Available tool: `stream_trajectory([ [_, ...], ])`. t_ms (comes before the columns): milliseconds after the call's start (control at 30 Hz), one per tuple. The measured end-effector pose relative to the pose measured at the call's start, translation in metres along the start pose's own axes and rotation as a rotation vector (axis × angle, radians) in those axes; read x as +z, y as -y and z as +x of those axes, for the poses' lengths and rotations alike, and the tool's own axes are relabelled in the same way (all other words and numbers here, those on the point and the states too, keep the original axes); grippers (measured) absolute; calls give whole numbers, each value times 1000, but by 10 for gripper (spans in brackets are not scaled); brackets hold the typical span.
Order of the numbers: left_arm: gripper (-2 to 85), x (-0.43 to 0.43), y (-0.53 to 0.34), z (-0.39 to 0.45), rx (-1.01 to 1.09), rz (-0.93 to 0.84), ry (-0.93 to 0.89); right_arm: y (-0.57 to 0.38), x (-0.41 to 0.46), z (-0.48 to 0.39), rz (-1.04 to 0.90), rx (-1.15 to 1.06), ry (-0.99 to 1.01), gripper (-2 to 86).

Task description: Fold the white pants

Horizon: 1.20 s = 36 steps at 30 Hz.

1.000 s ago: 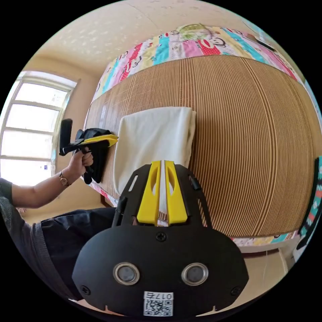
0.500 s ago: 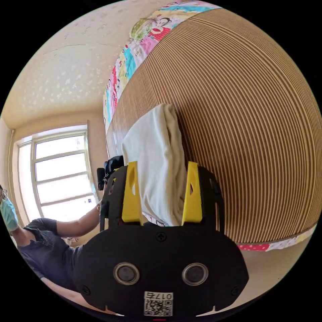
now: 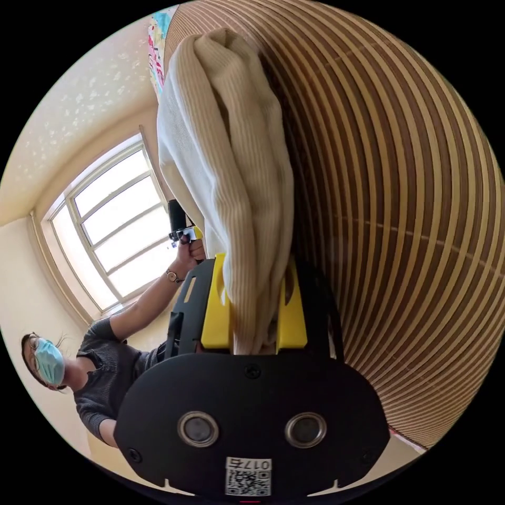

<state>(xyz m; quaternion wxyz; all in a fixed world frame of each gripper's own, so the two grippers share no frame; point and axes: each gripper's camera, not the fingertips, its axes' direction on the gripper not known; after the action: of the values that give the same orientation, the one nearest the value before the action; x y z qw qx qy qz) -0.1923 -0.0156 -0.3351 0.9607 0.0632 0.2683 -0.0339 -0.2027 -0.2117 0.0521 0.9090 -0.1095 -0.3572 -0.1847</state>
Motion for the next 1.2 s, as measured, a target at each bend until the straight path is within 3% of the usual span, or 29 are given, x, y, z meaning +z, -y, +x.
stream_trajectory([
  [167,142,43,2,33,-27,-55,55,-51,-40,3,17,-23,-122,129],
  [333,140,173,31,89,-21,-83,-2,-122,-134,44,113,42,-207,129],
  [433,143,255,62,135,-3,-66,-52,-182,-197,48,288,143,-443,124],
  [500,145,305,84,166,20,-71,-35,-233,-224,26,427,223,-780,115],
  [600,146,381,125,214,53,-107,44,-285,-224,-9,613,298,-1101,75],
  [700,146,439,157,245,65,-126,32,-308,-203,-32,709,206,-1205,27],
  [967,158,518,185,282,34,-192,111,-276,-179,63,630,384,-949,7],
  [1100,141,478,188,247,-8,-236,57,-271,-190,78,675,495,-724,4],
  [1167,111,434,181,236,-3,-173,210,-275,-190,56,751,519,-704,4],
  [1200,96,404,173,226,3,-146,282,-279,-182,29,848,406,-695,4],
])
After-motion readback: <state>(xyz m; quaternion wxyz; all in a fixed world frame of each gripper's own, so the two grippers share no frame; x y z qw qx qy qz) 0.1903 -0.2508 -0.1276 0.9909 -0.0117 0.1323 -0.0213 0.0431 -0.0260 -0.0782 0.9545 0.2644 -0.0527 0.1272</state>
